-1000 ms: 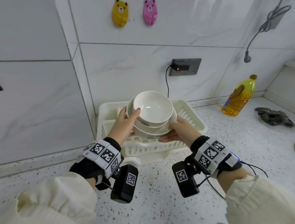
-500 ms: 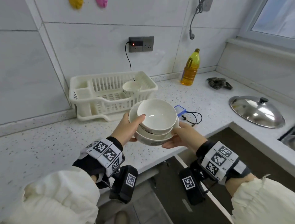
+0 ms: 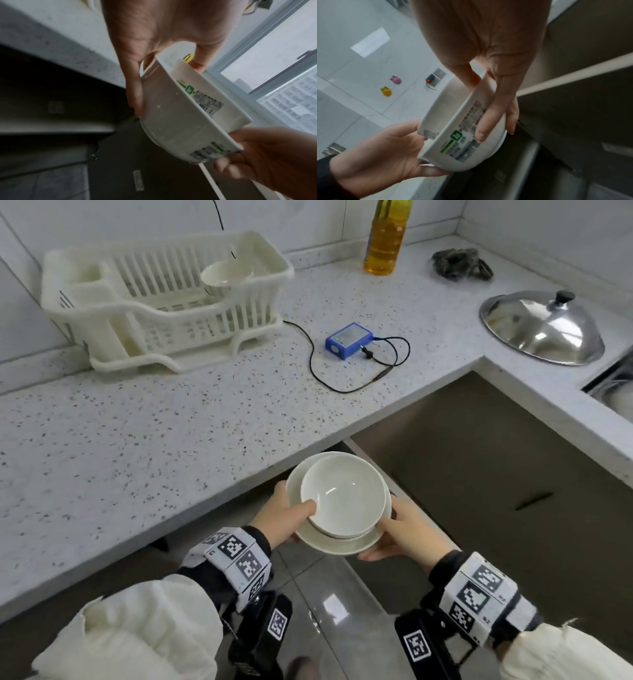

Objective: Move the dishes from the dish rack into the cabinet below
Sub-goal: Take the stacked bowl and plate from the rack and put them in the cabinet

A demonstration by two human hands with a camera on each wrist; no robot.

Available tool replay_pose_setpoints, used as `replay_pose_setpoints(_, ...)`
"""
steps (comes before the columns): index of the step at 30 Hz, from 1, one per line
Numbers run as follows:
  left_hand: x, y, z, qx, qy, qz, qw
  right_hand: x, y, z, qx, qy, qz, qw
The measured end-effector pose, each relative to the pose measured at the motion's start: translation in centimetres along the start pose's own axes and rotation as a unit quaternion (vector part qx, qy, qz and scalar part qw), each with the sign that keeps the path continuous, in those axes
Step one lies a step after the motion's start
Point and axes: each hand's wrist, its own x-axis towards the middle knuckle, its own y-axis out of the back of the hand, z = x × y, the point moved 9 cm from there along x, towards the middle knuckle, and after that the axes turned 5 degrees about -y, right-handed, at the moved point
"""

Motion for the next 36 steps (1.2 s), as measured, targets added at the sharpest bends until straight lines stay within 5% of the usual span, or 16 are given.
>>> replay_pose_setpoints(11, 7.8, 1.5, -14.9, -0.038, 0.086, 0.042, 0.995, 12.8, -8.0, 11.7, 0.04, -0.074, -0.026, 0.996)
replay_pose_setpoints(23, 16.1, 9.6, -25.8, -0.232, 0.038, 0.205, 0.95, 27.6, -18.9, 11.1, 0.039, -0.06, -0.081, 0.994)
replay_pose_setpoints(36, 18.9, 12.6, -29.0, -0.305, -0.003, 0.263, 0.915, 34.2, -24.5, 9.7, 0.036, -0.092, -0.085, 0.991)
